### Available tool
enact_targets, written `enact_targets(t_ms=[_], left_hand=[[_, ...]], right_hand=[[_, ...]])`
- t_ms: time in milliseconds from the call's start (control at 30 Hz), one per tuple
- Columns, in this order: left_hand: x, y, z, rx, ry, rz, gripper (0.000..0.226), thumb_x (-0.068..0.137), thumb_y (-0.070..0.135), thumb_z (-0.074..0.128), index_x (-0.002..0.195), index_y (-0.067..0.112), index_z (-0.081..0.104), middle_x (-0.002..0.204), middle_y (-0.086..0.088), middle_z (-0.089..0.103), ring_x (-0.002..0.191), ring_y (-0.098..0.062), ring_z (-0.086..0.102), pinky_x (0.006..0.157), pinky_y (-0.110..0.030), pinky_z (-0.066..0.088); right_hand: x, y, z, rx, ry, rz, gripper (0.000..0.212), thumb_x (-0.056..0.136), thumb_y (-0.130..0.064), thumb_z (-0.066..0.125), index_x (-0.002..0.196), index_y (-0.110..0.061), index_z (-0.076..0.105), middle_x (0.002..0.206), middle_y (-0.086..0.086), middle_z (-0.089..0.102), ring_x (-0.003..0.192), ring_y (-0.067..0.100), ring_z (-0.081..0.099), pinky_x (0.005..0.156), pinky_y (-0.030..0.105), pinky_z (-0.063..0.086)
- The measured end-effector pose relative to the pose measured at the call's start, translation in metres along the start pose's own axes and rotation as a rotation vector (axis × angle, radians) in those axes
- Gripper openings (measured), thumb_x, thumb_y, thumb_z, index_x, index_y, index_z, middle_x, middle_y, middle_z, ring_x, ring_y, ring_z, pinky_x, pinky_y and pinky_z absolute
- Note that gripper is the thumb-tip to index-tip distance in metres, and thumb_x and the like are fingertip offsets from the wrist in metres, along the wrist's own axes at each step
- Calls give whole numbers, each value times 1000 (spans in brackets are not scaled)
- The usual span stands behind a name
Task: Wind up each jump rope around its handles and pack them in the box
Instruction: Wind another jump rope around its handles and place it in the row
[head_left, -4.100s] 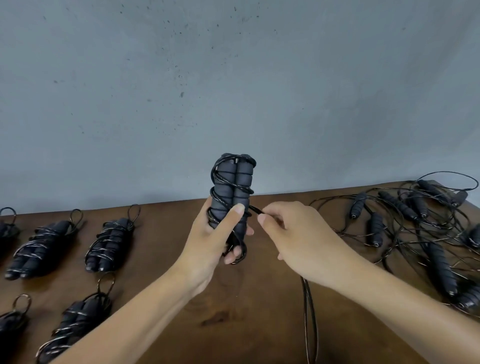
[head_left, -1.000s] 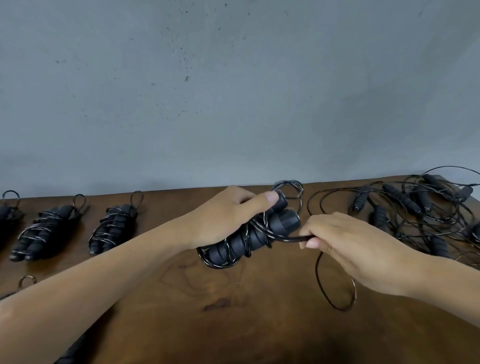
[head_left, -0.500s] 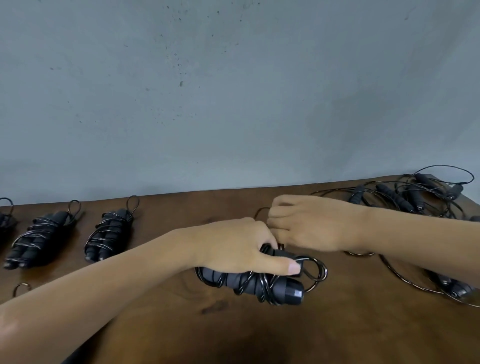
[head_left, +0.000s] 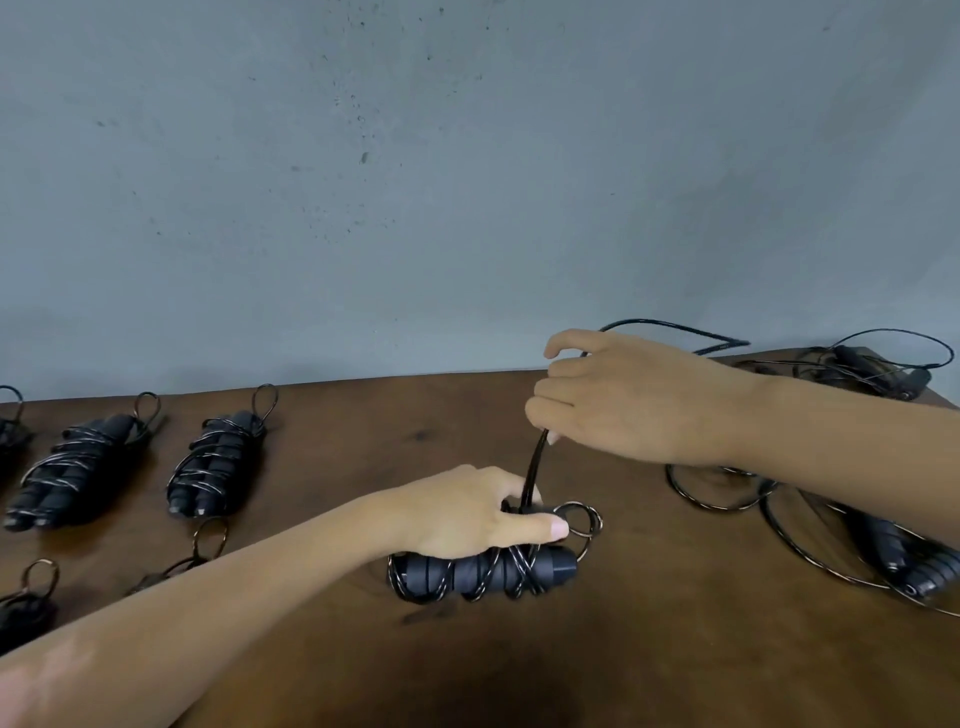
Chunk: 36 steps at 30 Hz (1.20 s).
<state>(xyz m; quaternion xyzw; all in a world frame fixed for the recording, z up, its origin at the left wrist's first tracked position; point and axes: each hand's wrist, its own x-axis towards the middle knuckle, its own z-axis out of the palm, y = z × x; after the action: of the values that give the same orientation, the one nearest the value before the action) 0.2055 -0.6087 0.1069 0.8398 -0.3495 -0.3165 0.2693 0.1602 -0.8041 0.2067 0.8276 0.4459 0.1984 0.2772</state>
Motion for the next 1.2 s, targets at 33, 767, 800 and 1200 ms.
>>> enact_targets(t_ms=[33, 767, 800, 1200], left_hand=[[2, -3, 0, -18, 22, -8, 39, 91, 77, 53, 92, 41, 68, 73, 12, 65, 63, -7, 56, 69, -29, 43], [5, -11, 17, -661, 286, 102, 51, 91, 71, 62, 100, 22, 74, 94, -5, 75, 83, -25, 73, 83, -44, 61], [5, -10, 19, -674, 304, 109, 51, 90, 73, 60, 92, 24, 72, 87, 1, 71, 77, -18, 68, 79, -39, 58], [1, 0, 15, -776, 333, 124, 29, 102, 47, 60, 84, 26, 70, 88, -6, 72, 72, -21, 70, 77, -42, 58]], right_hand=[[3, 0, -5, 7, -47, 39, 20, 100, -9, 43, 84, -14, 55, 66, -1, 46, 57, 24, 45, 91, 38, 45], [-47, -81, 1, 940, -53, 904, 18, 103, -46, 36, 98, -42, 53, 86, -15, 58, 79, 10, 57, 63, 24, 45], [-46, -81, -1, 975, -60, 918, 14, 103, -42, 41, 98, -42, 54, 88, -18, 60, 80, 7, 59, 66, 21, 45], [-60, -75, 13, 801, -452, 709, 20, 111, -31, 29, 114, -35, 48, 101, -15, 51, 91, 6, 53, 80, 21, 44]])
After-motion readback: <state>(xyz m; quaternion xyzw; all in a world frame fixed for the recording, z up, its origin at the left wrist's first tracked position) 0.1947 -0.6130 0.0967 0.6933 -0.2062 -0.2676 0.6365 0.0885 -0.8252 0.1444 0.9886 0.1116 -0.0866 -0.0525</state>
